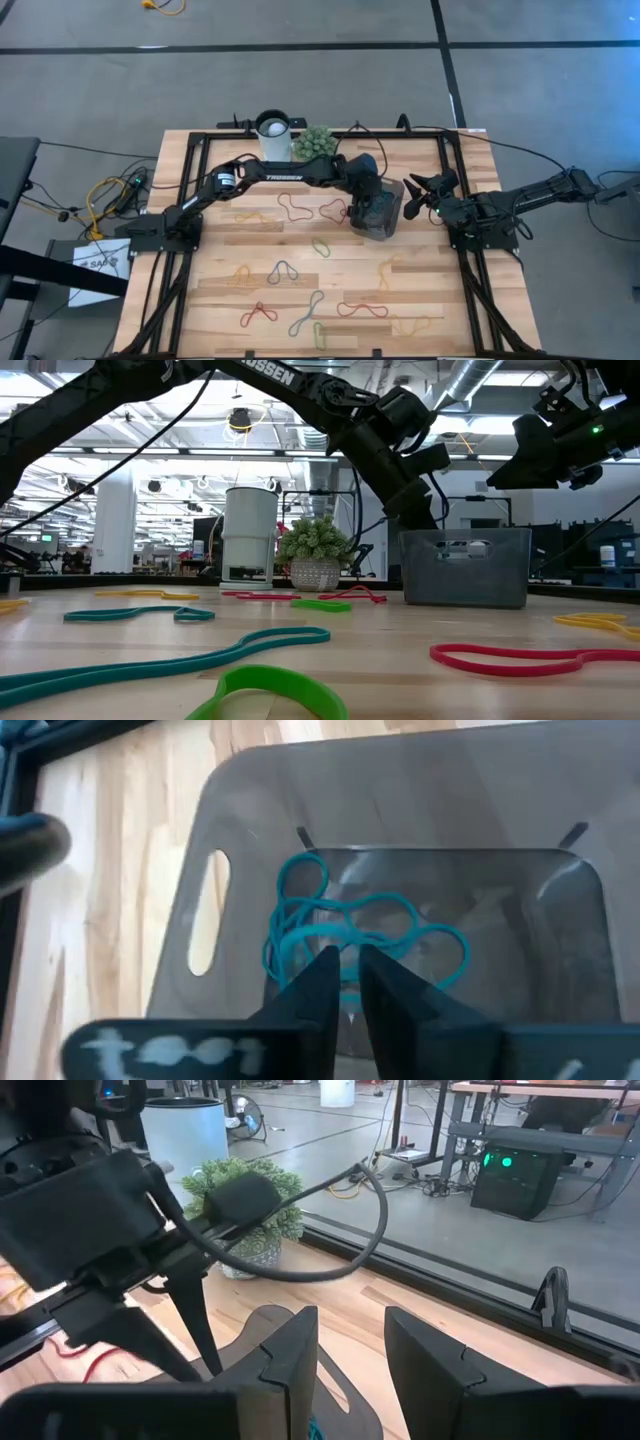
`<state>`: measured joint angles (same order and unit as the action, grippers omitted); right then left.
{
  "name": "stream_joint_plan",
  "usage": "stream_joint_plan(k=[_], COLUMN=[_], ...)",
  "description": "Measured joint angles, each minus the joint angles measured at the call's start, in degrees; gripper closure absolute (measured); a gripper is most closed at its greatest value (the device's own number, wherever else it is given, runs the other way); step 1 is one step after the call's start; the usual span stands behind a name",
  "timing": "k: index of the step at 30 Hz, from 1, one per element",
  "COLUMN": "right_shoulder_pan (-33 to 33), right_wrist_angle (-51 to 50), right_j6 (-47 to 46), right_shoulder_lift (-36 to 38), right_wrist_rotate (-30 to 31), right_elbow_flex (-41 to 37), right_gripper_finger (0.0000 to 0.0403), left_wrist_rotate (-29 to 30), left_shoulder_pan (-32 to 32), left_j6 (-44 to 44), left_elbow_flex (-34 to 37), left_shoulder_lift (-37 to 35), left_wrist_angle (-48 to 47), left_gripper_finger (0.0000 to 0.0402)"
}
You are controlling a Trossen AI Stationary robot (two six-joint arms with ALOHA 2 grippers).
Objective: Pick and place items into bin
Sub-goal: Put the blue rubber band into the black bin
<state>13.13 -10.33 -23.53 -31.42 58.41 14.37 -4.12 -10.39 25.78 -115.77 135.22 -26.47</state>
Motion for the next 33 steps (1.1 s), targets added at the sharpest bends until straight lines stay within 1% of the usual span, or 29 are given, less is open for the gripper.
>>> stream_joint_plan(k=[5,7,10,12,15,17,19,23,26,29,33], right_shoulder_pan=[0.0,0.0,0.0,0.0,0.0,0.0,0.0,0.0,0.0,0.0,0.02], right_wrist_angle=[0.0,0.0,0.0,-0.03,-0.2,-0.41,-0.46,-0.41,1.29,5.37,14.96], right_j6=[0.0,0.0,0.0,0.0,0.0,0.0,-0.01,-0.03,-0.69,0.0,4.25], right_shoulder_lift=[0.0,0.0,0.0,0.0,0.0,-0.02,0.0,0.0,0.0,-0.02,-1.59], right_wrist_rotate=[-0.02,-0.02,-0.02,-0.05,-0.67,-1.46,-1.75,-3.25,-7.7,-16.14,-28.21], right_elbow_flex=[0.0,0.0,0.0,0.0,-0.02,-0.04,-0.04,-0.04,-0.04,-0.04,-0.04], right_gripper_finger=[0.0291,0.0291,0.0291,0.0291,0.0291,0.0291,0.0291,0.0291,0.0291,0.0291,0.0291], left_wrist_rotate=[0.03,0.89,4.82,9.24,17.52,21.46,23.98,25.71,27.93,30.85,31.67], left_shoulder_pan=[0.22,0.22,0.26,0.49,1.25,2.1,2.83,3.85,4.15,4.24,4.24], left_j6=[0.46,0.5,2.58,5.7,7.15,6.42,4.49,-1.94,-8.21,-12.8,-14.6], left_elbow_flex=[0.0,0.0,0.0,-0.27,-3.83,-6.62,-9.5,-14.51,-16.09,-15.41,-12.59], left_shoulder_lift=[0.0,0.0,-0.32,-1.0,-1.85,-2.48,-3.5,-7.58,-12.81,-19.8,-30.57], left_wrist_angle=[0.01,0.02,-1.81,-5.21,-17.67,-27.61,-37.37,-55.1,-63.78,-63.19,-63.27], left_gripper_finger=[0.0324,0.0312,0.0303,0.0302,0.0303,0.0305,0.0307,0.0308,0.0308,0.0308,0.0308])
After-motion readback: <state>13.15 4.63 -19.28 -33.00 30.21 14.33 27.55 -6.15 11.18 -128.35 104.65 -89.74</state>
